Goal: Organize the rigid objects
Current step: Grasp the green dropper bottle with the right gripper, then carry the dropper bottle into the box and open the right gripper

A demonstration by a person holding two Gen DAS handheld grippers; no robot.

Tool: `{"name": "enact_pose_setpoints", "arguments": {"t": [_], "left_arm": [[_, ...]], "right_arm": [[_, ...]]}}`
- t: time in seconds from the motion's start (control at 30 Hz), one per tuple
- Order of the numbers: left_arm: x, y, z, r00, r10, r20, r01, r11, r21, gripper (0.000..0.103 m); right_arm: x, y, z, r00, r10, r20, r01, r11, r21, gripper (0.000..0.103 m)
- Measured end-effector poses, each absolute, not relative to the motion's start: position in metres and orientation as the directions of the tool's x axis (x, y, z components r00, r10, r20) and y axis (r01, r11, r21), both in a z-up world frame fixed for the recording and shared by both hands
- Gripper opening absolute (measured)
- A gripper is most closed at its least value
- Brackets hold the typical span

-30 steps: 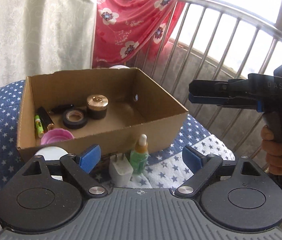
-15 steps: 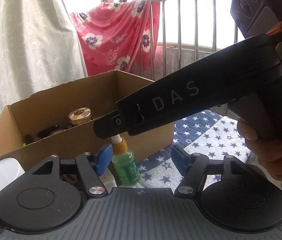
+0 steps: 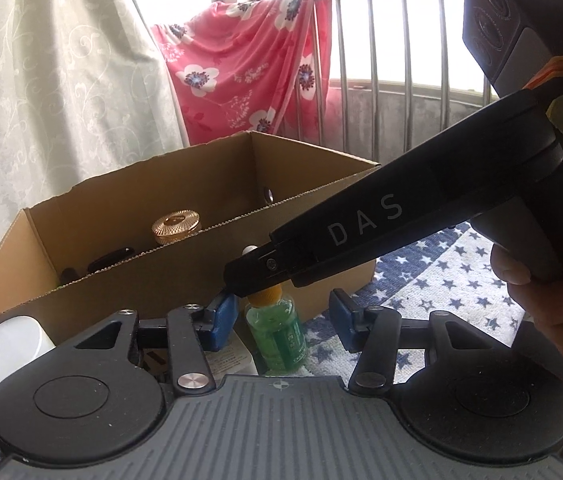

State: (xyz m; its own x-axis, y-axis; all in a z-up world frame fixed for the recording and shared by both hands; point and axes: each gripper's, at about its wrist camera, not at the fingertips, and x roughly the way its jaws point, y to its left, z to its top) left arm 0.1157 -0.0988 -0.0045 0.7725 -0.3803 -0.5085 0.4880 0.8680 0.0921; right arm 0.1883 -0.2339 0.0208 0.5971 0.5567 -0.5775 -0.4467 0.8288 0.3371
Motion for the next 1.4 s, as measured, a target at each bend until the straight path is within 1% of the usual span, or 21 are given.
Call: {"name": "enact_pose_setpoints", "arguments": {"t": [0.13, 0.2, 0.27, 0.37, 0.53, 0.67, 0.8, 0.9, 1.0, 1.17, 1.27, 1.4], "left_arm": [[0.123, -0.099, -0.006, 0.755, -0.378, -0.535, 0.482, 0.874, 0.065, 0.041], [0.125, -0.1, -0.007, 0.756, -0.369, -0.54, 0.474, 0.878, 0.064, 0.033], [0.124, -0.1, -0.007, 0.761, -0.365, -0.537, 0.465, 0.883, 0.06, 0.028], [0.126, -0.098, -0.005, 0.758, -0.377, -0.532, 0.46, 0.888, 0.027, 0.027], [0.117, -0.098, 0.004, 0.762, -0.388, -0.519, 0.457, 0.89, 0.006, 0.026], [0.107, -0.095, 0.028, 0.776, -0.401, -0.488, 0.462, 0.887, 0.007, 0.026], [0.097, -0.087, 0.059, 0.801, -0.42, -0.427, 0.464, 0.886, -0.001, 0.025], [0.102, -0.087, 0.08, 0.818, -0.421, -0.393, 0.462, 0.887, 0.013, 0.025], [0.119, -0.089, 0.096, 0.822, -0.42, -0.385, 0.459, 0.888, 0.009, 0.025], [0.173, -0.093, 0.102, 0.806, -0.417, -0.421, 0.425, 0.902, -0.08, 0.025], [0.208, -0.096, 0.089, 0.79, -0.404, -0.46, 0.391, 0.911, -0.13, 0.025], [0.253, -0.096, 0.069, 0.742, -0.412, -0.529, 0.352, 0.911, -0.216, 0.025]], "right_arm": [[0.194, -0.238, 0.014, 0.582, 0.564, -0.586, -0.428, 0.825, 0.368, 0.028], [0.195, -0.24, 0.011, 0.579, 0.568, -0.585, -0.423, 0.823, 0.381, 0.025], [0.194, -0.241, 0.011, 0.583, 0.568, -0.581, -0.418, 0.823, 0.384, 0.025], [0.193, -0.244, 0.011, 0.587, 0.57, -0.576, -0.406, 0.822, 0.4, 0.025], [0.183, -0.247, 0.02, 0.603, 0.567, -0.561, -0.395, 0.823, 0.408, 0.025], [0.165, -0.245, 0.047, 0.632, 0.564, -0.532, -0.423, 0.826, 0.373, 0.025], [0.151, -0.24, 0.082, 0.674, 0.566, -0.475, -0.463, 0.825, 0.325, 0.025], [0.158, -0.242, 0.104, 0.684, 0.583, -0.438, -0.486, 0.813, 0.321, 0.025], [0.18, -0.248, 0.121, 0.677, 0.601, -0.424, -0.504, 0.799, 0.327, 0.025], [0.243, -0.263, 0.126, 0.618, 0.638, -0.459, -0.512, 0.77, 0.38, 0.025], [0.285, -0.271, 0.113, 0.565, 0.646, -0.514, -0.485, 0.763, 0.426, 0.025], [0.324, -0.274, 0.094, 0.535, 0.615, -0.579, -0.451, 0.788, 0.419, 0.025]]}}
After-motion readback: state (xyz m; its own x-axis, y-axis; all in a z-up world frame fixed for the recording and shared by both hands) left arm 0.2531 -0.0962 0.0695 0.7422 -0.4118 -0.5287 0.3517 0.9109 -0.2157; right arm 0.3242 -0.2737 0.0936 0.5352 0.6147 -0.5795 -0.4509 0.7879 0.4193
